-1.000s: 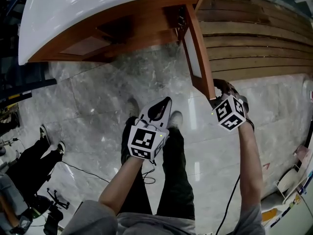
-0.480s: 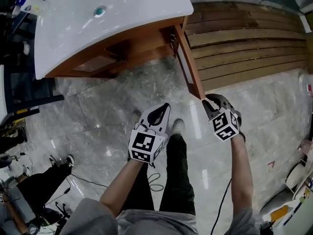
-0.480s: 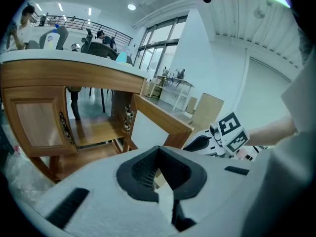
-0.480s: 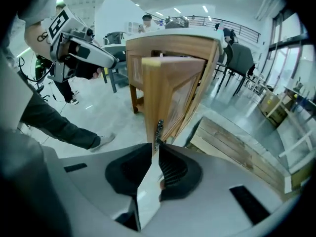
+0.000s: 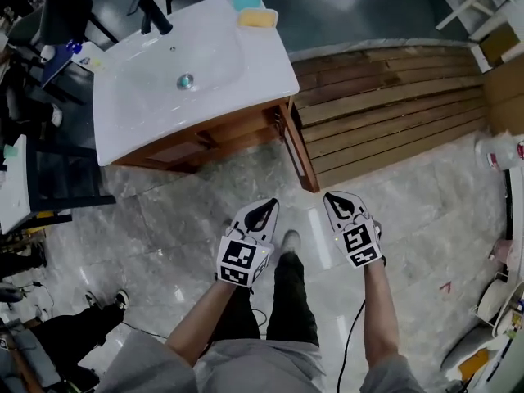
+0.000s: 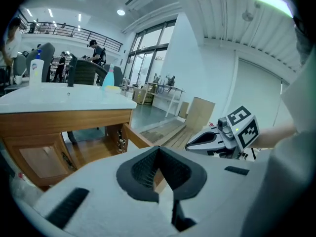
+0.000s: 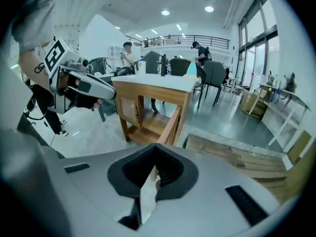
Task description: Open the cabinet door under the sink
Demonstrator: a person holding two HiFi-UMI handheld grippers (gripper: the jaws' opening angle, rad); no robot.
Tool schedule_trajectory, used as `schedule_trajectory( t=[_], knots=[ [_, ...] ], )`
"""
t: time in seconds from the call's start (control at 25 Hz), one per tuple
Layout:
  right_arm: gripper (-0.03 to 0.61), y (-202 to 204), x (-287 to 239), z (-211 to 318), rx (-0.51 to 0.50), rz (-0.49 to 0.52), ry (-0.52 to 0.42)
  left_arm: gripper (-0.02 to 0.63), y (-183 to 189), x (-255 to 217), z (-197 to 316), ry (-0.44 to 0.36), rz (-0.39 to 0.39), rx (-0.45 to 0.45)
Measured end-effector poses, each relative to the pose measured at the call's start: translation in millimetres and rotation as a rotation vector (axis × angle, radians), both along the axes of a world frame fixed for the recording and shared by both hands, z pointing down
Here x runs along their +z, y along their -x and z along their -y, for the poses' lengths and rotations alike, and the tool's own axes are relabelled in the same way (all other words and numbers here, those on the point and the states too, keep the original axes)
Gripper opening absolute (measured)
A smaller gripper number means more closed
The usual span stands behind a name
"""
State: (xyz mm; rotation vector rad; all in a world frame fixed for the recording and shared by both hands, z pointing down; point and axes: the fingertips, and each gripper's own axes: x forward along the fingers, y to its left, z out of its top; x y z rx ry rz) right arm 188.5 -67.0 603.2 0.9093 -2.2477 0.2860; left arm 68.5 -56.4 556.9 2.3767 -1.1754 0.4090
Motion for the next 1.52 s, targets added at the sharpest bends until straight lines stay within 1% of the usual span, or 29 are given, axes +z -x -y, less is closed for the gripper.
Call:
schedule_trajectory(
  t=[0.16, 0.28, 0.52, 0.64, 0.76, 0.88, 1.04, 1.24, 1.52],
  knots=[
    [0.009, 10, -58, -2, 0.074, 0.103, -0.034, 0.008, -2, -46, 0, -0.030, -0.006, 0.022],
    [0.009, 14, -99, -1, 0.123, 0.161, -0.079, 0.008, -4, -79, 1, -0.057, -0.015, 0.037],
    [0.009, 28, -178, 11, 0.200, 0.282, -0.165, 0.008, -5, -143, 11, -0.131, -0.030, 0.083],
    [0.009, 32, -213, 13, 0.236, 0.347, -0.192, 0.008, -4, -175, 15, -0.164, -0.047, 0.088],
    [0.009, 35, -245, 17, 0.264, 0.386, -0.247, 0.008, -2, -205, 22, -0.206, -0.068, 0.094],
    [0.009, 39, -268, 19, 0.286, 0.412, -0.290, 0.008, -1, -226, 23, -0.245, -0.071, 0.117],
    [0.008, 42, -298, 12, 0.322, 0.484, -0.322, 0.008, -1, -251, 20, -0.290, -0.089, 0.146],
    [0.008, 49, -334, 6, 0.348, 0.551, -0.384, 0.008, 0, -286, 26, -0.369, -0.110, 0.158],
    [0.008, 74, -356, 4, 0.312, 0.573, -0.427, 0.008, 12, -312, 30, -0.429, -0.135, 0.152]
  ],
)
